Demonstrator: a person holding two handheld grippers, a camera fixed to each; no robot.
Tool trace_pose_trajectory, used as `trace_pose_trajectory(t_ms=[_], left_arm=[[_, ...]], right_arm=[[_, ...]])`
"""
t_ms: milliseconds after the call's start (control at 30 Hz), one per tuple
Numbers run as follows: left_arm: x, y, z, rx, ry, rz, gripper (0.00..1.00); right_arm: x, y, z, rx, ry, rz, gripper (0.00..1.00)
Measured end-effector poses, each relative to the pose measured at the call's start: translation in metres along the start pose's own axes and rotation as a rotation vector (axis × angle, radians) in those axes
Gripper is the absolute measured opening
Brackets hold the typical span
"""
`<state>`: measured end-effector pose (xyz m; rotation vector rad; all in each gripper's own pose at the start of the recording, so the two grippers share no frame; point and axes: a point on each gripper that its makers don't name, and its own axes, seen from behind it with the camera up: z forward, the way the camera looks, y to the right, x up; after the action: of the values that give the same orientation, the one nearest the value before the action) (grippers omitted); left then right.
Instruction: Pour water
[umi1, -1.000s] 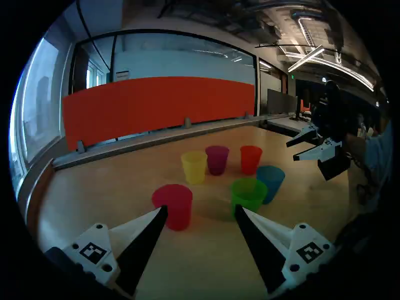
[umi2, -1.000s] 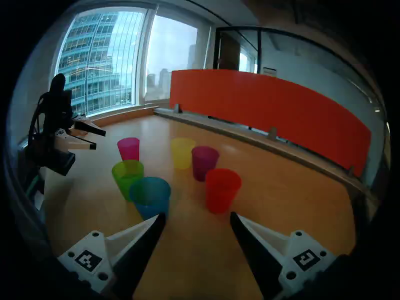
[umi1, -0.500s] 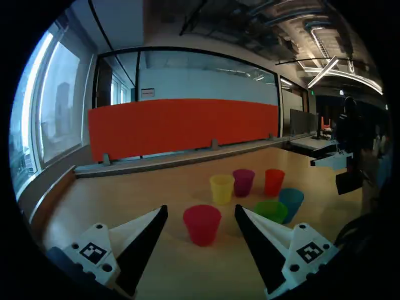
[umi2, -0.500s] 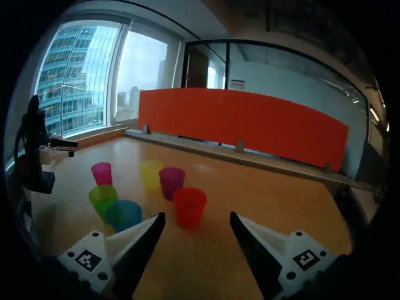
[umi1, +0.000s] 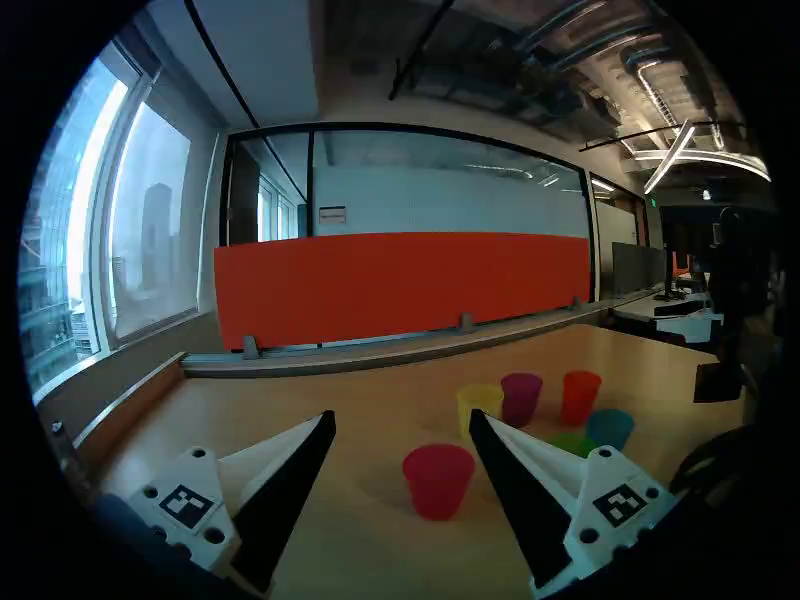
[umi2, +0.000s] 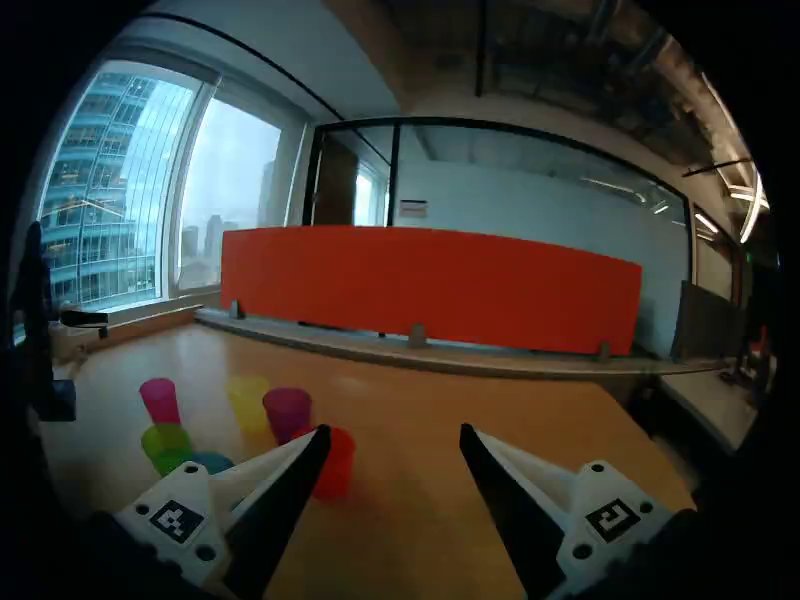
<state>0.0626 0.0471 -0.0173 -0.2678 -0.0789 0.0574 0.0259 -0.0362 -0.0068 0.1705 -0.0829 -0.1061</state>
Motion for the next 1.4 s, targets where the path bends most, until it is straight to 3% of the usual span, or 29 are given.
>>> trace_pose_trajectory(t_ms=[467, 700, 1067, 1400], left_arm=[[0.029, -0.01, 0.002, 0.088, 0.106, 0.03, 1.0], [0.039, -0.019, 0.004, 0.136, 0.144, 0.015, 1.0], [0.033, -0.031, 0.006, 0.18, 0.142, 0.004, 1.0], [0.029, -0.04, 0.009, 0.221, 0.162, -0.003, 1.0]], right_arm=[[0.027, 0.021, -0.007, -0.129, 0.123, 0.055, 1.0], [0.032, 0.035, -0.01, -0.199, 0.167, 0.101, 1.0], [0.029, 0.042, -0.013, -0.227, 0.182, 0.127, 1.0], [0.023, 0.04, -0.018, -0.24, 0.186, 0.1, 1.0]])
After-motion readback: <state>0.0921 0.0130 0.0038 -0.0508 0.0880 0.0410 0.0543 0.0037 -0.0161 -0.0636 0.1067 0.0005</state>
